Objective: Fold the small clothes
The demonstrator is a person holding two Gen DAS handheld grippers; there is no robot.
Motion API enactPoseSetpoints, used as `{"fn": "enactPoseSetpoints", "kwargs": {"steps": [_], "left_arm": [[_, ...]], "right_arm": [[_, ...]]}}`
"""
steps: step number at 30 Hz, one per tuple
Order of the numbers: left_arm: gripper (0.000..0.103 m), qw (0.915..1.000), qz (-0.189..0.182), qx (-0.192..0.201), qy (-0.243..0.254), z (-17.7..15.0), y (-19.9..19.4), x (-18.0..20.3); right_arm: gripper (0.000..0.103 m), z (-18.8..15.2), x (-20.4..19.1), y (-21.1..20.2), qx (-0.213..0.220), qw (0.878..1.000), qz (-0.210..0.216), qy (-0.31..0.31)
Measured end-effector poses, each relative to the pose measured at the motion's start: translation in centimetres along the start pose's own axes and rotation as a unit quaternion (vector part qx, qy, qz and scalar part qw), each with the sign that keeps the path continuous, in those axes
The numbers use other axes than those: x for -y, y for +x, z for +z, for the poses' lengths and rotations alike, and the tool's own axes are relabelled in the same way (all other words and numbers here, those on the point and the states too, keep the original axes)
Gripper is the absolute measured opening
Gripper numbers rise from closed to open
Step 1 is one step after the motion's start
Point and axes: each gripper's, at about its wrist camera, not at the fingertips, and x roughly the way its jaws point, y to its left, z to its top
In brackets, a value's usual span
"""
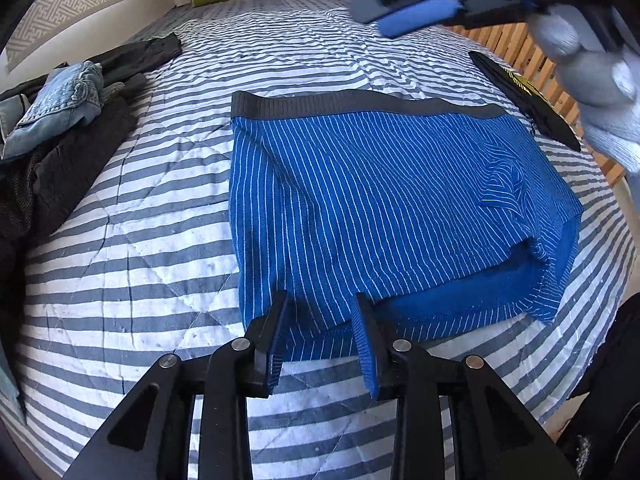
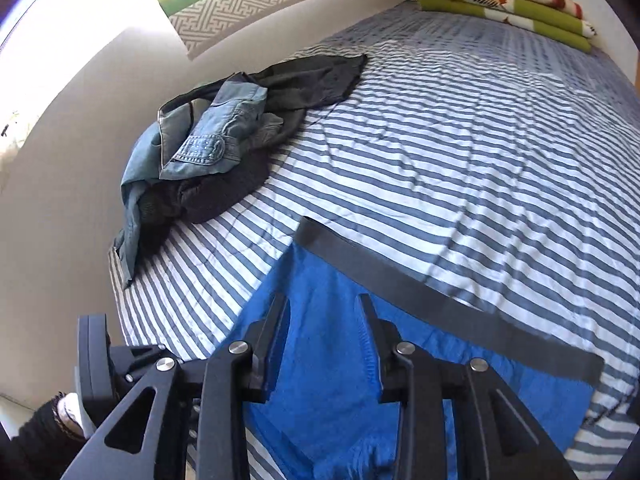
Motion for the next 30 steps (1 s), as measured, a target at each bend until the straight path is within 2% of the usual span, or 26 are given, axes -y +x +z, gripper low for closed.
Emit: {"fn": "enactPoseSetpoints", "kwargs": {"steps": [2, 4, 6, 12, 16, 17, 18, 19, 21, 24, 26, 27, 28, 30], "left_arm": [[0.022, 1.0000, -0.007, 0.006, 0.003, 0.0, 0.4, 0.0], [0.005, 0.9999, -0.015, 0.006, -0.004, -0.1, 0.6, -0.6], [0.001, 0.9994, -0.031, 0.005, -0.017, -0.1, 1.0, -1.5], [0.000, 0.9962, -0.065, 0.010, -0.057, -0.4, 0.8, -4.3], [0.000, 0.9957, -0.079, 0.018, -0.043, -0.8, 0.3, -3.9], [0.001, 0.9954, -0.086, 0.018, -0.038, -0.8, 0.3, -3.4], [0.007, 0.9954, -0.089, 0.016, -0.031, -0.7, 0.4, -2.9], [0.021, 0.9958, -0.087, 0.017, -0.023, -0.4, 0.5, -2.4], [0.036, 0.9970, -0.074, 0.023, -0.004, 0.0, 0.7, -1.5], [0.036, 0.9980, -0.056, 0.021, 0.019, 0.4, 1.1, -0.5], [0.036, 0.9976, -0.060, 0.020, 0.027, 0.4, 1.5, -0.2], [0.023, 0.9976, -0.059, 0.020, 0.030, 0.4, 1.6, -0.1], [0.001, 0.9978, -0.055, 0.018, 0.031, 0.3, 1.9, -0.2], [0.001, 0.9979, -0.061, 0.014, 0.016, 0.4, 2.2, -0.7]], "right_arm": [[0.032, 1.9, -1.0, 2.7, -0.014, 1.000, -0.005, -0.006], [0.032, 3.2, -1.7, 5.2, -0.028, 0.999, -0.009, -0.015], [0.032, 4.4, -2.1, 7.6, -0.042, 0.999, -0.018, -0.021], [0.032, 6.4, -1.7, 11.9, -0.067, 0.997, -0.024, -0.029], [0.032, 6.6, -1.7, 13.7, -0.082, 0.996, -0.017, -0.036], [0.032, 6.5, -1.8, 14.0, -0.085, 0.995, -0.019, -0.040], [0.032, 6.5, -1.9, 14.4, -0.089, 0.995, -0.020, -0.044], [0.032, 6.5, -1.9, 14.6, -0.091, 0.994, -0.021, -0.047], [0.032, 6.4, -2.1, 14.8, -0.093, 0.994, -0.021, -0.052], [0.032, 6.4, -2.1, 14.5, -0.093, 0.994, -0.015, -0.055], [0.032, 6.5, -2.0, 14.3, -0.094, 0.994, -0.013, -0.058], [0.032, 6.5, -2.0, 14.2, -0.095, 0.994, -0.013, -0.060], [0.032, 6.5, -1.9, 14.0, -0.095, 0.994, -0.013, -0.062], [0.032, 6.6, -1.7, 13.8, -0.095, 0.993, -0.013, -0.062]]}}
